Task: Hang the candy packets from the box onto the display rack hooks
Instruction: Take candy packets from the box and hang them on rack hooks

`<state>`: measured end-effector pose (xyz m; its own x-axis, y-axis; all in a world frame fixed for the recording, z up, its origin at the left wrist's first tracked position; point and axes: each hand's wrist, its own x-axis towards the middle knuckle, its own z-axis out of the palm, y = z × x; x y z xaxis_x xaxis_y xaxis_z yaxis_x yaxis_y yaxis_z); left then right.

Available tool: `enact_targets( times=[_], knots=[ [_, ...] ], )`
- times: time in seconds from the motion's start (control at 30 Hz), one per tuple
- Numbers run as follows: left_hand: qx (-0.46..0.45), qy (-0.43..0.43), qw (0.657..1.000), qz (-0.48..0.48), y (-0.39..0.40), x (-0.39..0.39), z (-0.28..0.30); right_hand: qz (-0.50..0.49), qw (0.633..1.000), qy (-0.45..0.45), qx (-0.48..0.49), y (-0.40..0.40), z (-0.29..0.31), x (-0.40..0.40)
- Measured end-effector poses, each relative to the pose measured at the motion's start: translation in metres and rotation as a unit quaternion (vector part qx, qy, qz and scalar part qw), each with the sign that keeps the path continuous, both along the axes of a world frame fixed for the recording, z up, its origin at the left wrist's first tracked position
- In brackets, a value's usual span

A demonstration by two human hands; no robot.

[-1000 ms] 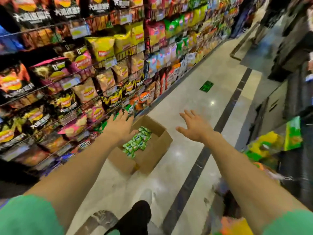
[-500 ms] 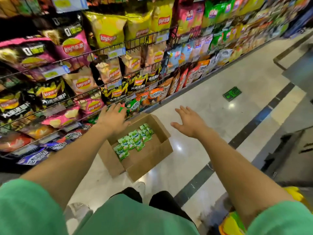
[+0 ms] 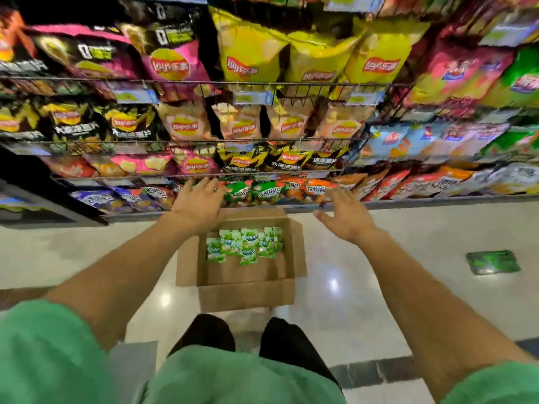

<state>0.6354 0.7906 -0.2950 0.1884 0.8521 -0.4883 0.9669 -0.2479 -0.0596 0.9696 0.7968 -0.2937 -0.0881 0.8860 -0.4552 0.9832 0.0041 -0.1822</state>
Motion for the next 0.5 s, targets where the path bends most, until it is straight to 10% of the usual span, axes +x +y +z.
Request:
enact_targets(
  times=[0.5],
  knots=[
    [-0.036, -0.084, 0.988, 0.125, 0.024, 0.028, -0.226, 0.047, 0.996, 0.059, -0.047, 0.075, -0.22, -0.028]
  ],
)
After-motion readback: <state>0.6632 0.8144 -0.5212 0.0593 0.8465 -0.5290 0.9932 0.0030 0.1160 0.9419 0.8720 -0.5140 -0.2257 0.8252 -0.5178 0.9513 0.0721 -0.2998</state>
